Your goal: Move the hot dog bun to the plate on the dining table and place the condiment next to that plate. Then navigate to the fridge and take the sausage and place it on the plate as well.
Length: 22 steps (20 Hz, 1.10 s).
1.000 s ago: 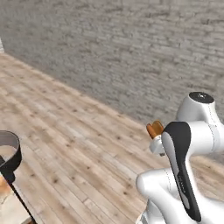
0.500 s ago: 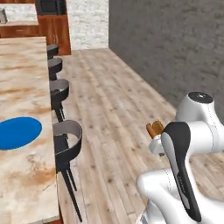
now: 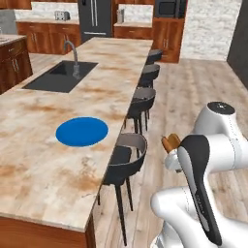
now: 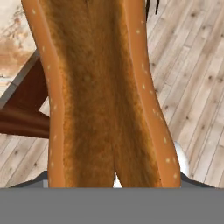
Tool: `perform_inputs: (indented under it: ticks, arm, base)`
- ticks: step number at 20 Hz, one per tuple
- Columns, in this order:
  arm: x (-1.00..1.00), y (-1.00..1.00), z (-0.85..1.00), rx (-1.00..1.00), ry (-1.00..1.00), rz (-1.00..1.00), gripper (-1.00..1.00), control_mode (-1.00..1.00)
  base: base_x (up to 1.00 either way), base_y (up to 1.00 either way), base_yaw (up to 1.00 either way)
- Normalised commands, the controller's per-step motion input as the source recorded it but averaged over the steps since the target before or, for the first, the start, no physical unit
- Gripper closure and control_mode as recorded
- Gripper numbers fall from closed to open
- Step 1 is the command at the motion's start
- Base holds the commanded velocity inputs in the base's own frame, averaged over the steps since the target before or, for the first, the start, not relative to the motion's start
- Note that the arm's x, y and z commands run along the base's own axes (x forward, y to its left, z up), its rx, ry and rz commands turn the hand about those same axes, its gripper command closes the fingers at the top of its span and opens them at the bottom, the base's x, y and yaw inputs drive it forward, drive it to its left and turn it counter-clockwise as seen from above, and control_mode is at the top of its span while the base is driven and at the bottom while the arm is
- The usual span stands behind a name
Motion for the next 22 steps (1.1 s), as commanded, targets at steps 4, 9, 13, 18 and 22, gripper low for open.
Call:
perform_inputs:
  ticks: [4,9,13,18,22]
  arm:
    - [0.0,0.0,0.0,0.0,0.0,0.0,1.0,1.0]
    - [0.0,0.0,0.0,0.0,0.0,0.0,1.0,1.0]
    - [0.0,0.0,0.0,0.0,0.0,0.0,1.0,1.0]
    - [0.0,0.0,0.0,0.0,0.0,0.0,1.0,1.0]
    - [0.0,0.0,0.0,0.0,0.0,0.0,1.0,1.0]
  base:
    - [0.25,-0.58,0.67]
    - [0.14,-0.7,0.65]
    - [0.17,-0.66,0.67]
    - [0.25,-0.7,0.65]
    - [0.02,-0.77,0.6]
